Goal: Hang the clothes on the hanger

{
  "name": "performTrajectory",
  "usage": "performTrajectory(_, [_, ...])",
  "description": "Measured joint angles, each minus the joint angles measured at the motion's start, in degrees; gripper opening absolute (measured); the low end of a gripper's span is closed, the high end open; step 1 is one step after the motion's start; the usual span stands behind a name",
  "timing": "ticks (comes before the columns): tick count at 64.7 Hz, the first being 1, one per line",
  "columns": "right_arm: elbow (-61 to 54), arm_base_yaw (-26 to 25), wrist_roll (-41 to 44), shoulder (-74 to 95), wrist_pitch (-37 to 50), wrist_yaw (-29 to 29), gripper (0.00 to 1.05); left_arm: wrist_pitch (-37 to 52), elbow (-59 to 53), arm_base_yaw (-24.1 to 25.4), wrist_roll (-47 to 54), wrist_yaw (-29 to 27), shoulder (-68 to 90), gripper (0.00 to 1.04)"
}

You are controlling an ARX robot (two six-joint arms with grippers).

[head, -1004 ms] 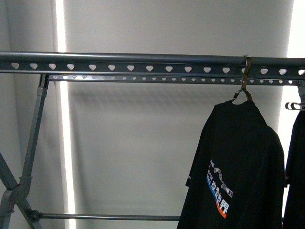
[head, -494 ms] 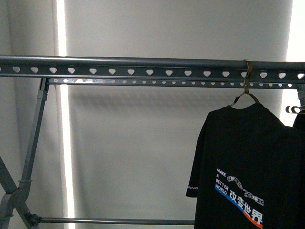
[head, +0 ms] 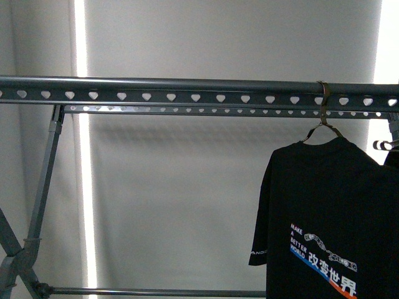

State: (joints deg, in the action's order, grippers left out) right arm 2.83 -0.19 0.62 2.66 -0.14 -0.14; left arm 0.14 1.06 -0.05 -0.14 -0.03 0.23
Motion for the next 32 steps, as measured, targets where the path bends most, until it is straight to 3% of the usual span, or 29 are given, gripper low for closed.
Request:
performTrajectory(9, [-2.21, 0.00, 0.00, -2.19, 0.04, -0.02, 0.02, 0.00, 0.00, 0.00, 0.02, -0.02, 0.00, 1.00])
performTrajectory(29, [-2.47, 0.00, 0.00, -2.40, -0.02, 0.00, 0.02, 0.00, 0.00, 0.00, 0.00, -0.02, -0.02, 0.98])
performTrajectory(32, [-2.47, 0.00, 0.00, -2.40, -0.02, 0.00, 0.09, 0.00, 0.00, 0.00, 0.02, -0.02, -0.02, 0.98])
